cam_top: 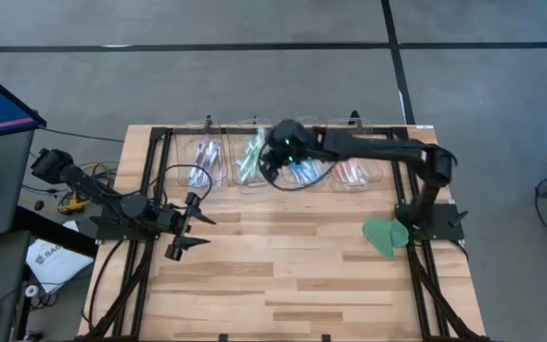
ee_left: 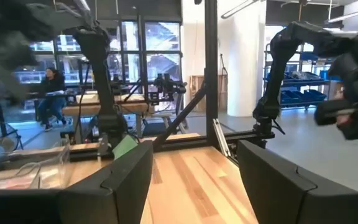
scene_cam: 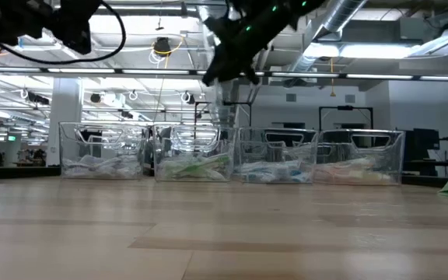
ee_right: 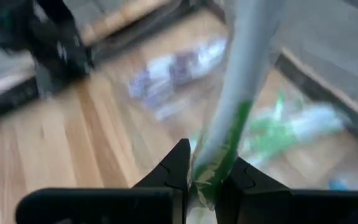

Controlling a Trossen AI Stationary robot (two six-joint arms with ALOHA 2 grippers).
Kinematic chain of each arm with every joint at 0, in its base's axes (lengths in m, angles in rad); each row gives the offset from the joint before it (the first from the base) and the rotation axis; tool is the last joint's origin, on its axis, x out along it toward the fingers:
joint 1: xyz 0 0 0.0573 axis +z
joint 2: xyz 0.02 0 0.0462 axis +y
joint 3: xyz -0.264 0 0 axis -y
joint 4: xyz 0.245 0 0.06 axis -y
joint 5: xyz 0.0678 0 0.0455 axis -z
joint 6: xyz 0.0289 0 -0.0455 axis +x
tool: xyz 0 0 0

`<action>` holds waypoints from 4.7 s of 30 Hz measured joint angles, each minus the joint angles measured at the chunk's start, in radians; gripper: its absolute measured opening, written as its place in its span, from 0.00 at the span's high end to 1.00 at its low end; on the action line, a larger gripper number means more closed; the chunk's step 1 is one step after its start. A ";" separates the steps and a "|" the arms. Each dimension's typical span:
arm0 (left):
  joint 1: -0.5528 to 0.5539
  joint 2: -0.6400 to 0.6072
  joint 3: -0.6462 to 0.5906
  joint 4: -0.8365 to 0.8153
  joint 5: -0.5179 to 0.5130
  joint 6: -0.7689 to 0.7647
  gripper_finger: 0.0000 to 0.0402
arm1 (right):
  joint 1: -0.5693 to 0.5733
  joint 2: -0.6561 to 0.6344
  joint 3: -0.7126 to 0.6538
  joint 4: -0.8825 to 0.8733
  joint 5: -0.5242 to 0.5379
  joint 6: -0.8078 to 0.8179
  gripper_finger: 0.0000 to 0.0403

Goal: Pick & Place Toothbrushes
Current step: Put the green toothbrush into the middle left transparent bin, then return to Home Position

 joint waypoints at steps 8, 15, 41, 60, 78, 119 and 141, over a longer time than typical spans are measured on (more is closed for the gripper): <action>0.000 -0.012 -0.024 -0.009 0.000 0.002 0.44 | -0.071 0.118 0.042 0.003 -0.064 0.000 0.92; 0.000 -0.011 -0.023 -0.032 0.000 0.000 0.43 | -0.076 0.236 0.146 -0.081 -0.069 0.000 0.84; 0.000 -0.011 -0.023 -0.046 0.001 -0.026 0.44 | 0.014 0.075 0.326 -0.685 -0.144 -0.053 0.55; 0.000 -0.013 -0.022 -0.069 -0.097 -0.025 0.46 | 0.541 -0.314 0.028 -0.817 0.086 -0.044 0.99; 0.000 -0.013 -0.022 -0.095 -0.098 -0.023 0.46 | 0.687 -1.193 -1.344 0.679 0.308 -0.095 1.00; 0.046 -0.013 -0.022 -0.098 -0.120 -0.034 0.46 | 0.397 -1.261 -1.555 0.899 -0.060 -0.367 1.00; 0.046 -0.013 0.007 -0.096 -0.120 -0.033 0.46 | 0.411 -1.705 -1.555 0.409 -0.039 -0.369 1.00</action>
